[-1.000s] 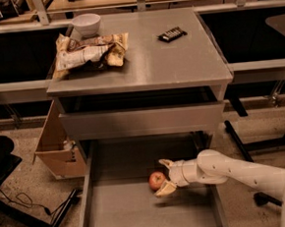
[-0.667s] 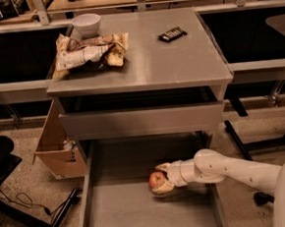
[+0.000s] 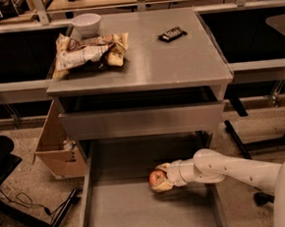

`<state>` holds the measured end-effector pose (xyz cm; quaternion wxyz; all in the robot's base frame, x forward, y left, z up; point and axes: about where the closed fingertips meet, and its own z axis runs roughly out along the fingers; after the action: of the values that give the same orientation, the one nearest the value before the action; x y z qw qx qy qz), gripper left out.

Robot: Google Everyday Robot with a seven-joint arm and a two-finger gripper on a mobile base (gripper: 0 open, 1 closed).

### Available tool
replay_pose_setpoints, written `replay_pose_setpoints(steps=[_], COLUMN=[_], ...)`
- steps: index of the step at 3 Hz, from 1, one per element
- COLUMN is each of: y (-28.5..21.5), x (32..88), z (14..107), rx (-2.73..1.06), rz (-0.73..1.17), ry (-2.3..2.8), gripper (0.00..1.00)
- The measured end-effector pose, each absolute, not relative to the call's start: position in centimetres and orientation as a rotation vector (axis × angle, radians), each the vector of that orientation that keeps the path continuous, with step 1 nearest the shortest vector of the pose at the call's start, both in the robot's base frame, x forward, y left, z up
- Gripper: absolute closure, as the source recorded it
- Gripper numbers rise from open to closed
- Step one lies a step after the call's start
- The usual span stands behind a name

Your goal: Pick apple from middle drawer and place on counter

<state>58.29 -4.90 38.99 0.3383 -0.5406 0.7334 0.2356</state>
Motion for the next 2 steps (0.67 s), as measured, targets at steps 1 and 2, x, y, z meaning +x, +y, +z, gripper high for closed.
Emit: replay_pose_setpoints(steps=[1, 2], y=[-5.8, -7.4], x=[57.0, 55.6], z=[43.5, 51.2], rx=[-1.400, -1.425], rz=[0.623, 0.634], ry=[1.942, 1.988], gripper=[1.00, 1.00])
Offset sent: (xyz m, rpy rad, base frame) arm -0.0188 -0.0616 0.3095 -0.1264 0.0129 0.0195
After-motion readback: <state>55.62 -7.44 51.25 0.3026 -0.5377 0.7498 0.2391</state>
